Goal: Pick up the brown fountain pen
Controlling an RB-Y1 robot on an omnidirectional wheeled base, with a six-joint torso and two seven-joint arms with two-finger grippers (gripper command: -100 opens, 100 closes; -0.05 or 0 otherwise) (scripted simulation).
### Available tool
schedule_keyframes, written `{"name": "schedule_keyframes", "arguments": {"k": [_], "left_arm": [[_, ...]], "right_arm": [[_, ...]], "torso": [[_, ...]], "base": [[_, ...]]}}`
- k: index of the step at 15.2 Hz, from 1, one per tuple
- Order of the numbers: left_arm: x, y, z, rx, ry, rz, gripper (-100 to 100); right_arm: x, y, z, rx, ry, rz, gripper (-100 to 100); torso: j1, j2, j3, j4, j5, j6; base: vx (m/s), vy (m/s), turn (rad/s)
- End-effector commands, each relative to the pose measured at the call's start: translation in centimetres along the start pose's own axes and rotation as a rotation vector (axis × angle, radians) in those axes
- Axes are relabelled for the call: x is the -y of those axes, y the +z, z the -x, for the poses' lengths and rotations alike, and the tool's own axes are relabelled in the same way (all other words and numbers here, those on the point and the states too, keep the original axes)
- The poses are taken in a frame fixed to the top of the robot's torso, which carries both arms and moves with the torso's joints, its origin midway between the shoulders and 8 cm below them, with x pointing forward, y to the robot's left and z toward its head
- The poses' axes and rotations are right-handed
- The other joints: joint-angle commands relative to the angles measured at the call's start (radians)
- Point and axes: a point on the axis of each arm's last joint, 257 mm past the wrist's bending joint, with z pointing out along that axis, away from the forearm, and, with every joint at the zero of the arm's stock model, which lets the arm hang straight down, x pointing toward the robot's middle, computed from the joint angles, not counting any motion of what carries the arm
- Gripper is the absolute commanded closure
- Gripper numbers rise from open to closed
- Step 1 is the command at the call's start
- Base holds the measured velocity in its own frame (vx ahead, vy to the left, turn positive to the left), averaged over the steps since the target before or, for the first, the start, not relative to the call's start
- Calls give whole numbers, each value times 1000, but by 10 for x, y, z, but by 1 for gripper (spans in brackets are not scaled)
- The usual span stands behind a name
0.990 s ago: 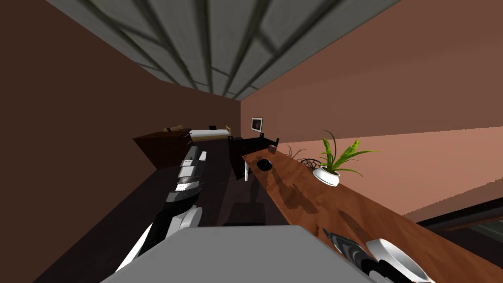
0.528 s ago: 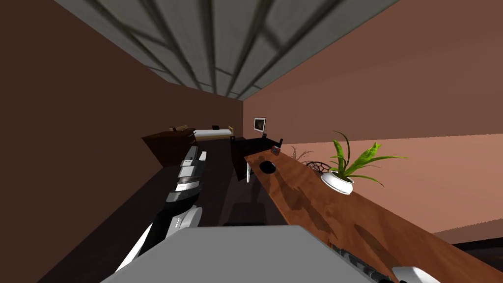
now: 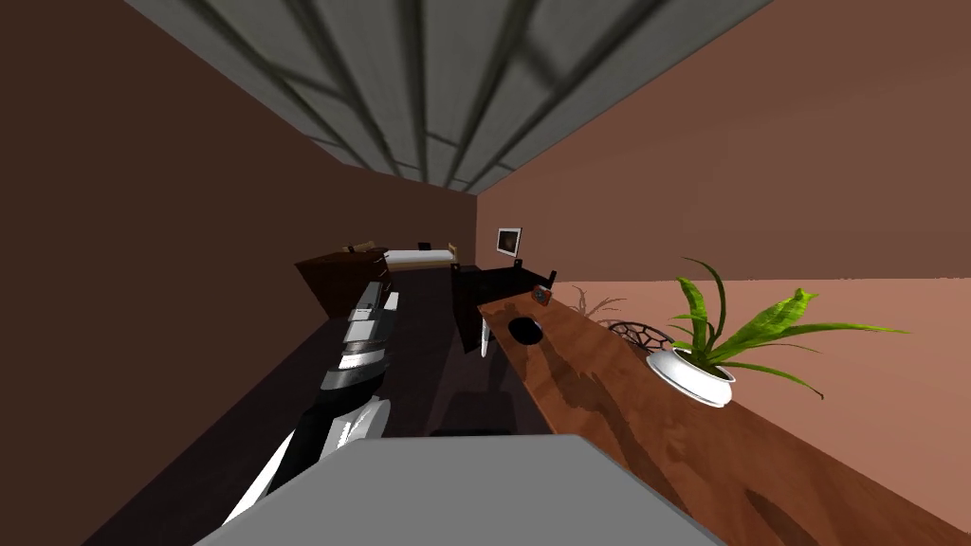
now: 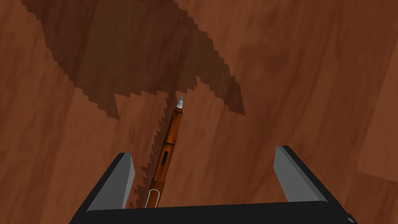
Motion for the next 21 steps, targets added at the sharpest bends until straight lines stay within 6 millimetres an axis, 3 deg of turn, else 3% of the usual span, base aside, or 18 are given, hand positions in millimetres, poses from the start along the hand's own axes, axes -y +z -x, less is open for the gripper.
{"name": "schedule_keyframes", "arguments": {"k": [1, 4, 13, 14, 17, 18, 19, 21], "left_arm": [[0, 0, 0, 0, 0, 0, 0], [0, 0, 0, 0, 0, 0, 0], [0, 0, 0, 0, 0, 0, 0], [0, 0, 0, 0, 0, 0, 0], [0, 0, 0, 0, 0, 0, 0], [0, 0, 0, 0, 0, 0, 0], [0, 0, 0, 0, 0, 0, 0], [0, 0, 0, 0, 0, 0, 0]], "right_arm": [[-8, -2, 13, 44, 65, 3, -100], [-24, -7, 37, 115, 186, 13, -100], [-46, -19, 78, 235, 405, 31, -100], [-43, -17, 73, 218, 372, 29, -100], [-30, 1, 92, 224, 370, 20, -100], [-34, -5, 87, 226, 376, 22, -100], [-33, -4, 88, 224, 373, 22, 100], [-33, -4, 88, 224, 373, 22, 100]], "torso": [[0, 0, 0, 0, 0, 0], [1, 1, 0, 0, 0, 0], [1, 2, 1, 0, 0, 0], [1, 2, 1, 1, 0, 0], [-3, 4, 2, 1, -1, 1], [-4, 5, 3, 1, -1, 0], [-4, 5, 3, 1, -1, 0], [-2, 6, 3, 1, 0, 0]], "base": [[80, 9, 94], [76, 20, 89], [61, 8, 72], [32, 3, 24], [23, -54, -57], [13, -43, -14], [5, -15, 4], [1, -7, -3]]}}
